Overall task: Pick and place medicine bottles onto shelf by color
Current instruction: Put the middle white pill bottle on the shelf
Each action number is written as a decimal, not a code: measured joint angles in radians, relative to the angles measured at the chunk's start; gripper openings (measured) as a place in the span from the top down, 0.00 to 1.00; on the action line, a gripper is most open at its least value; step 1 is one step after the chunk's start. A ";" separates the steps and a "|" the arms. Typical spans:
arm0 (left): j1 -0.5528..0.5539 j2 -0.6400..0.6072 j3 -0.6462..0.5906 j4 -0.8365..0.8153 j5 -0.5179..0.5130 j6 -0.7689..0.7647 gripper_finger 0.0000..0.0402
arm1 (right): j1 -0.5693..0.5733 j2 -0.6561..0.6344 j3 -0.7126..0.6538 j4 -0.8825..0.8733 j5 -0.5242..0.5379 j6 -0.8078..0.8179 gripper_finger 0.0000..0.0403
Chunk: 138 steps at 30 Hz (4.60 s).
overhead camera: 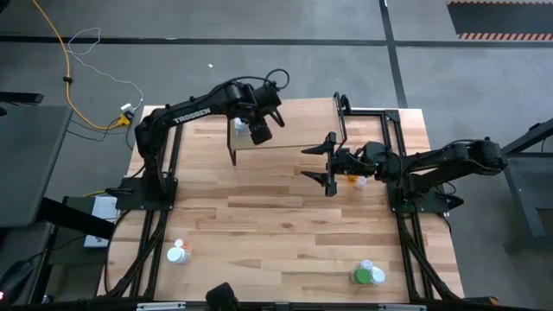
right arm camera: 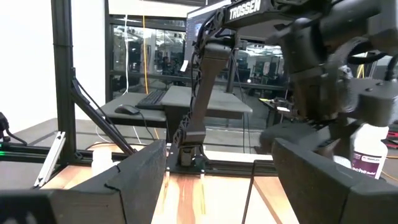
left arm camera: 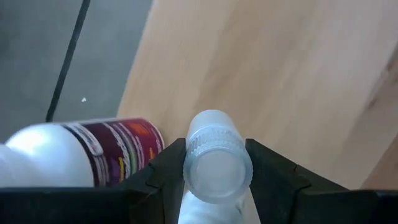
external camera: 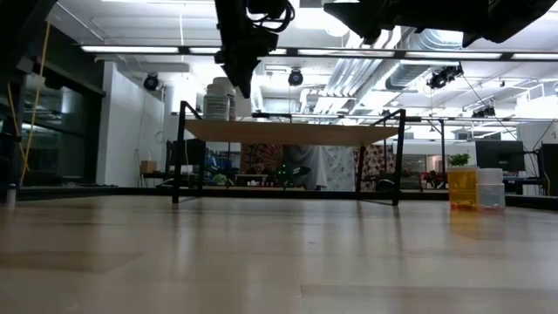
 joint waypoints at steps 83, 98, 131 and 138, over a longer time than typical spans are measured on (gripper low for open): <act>0.025 0.072 -0.002 0.081 0.175 0.281 0.44 | 0.000 0.000 -0.001 0.001 0.005 0.000 0.30; 0.027 0.070 -0.001 0.127 0.087 0.296 0.37 | 0.000 0.000 -0.001 0.001 0.005 0.000 0.30; -0.035 -0.092 0.001 0.189 0.137 0.191 0.37 | 0.000 0.000 -0.001 0.001 0.040 0.000 0.30; -0.123 -0.149 -0.043 0.268 0.192 0.012 0.49 | 0.000 0.000 -0.001 0.002 0.041 0.000 0.30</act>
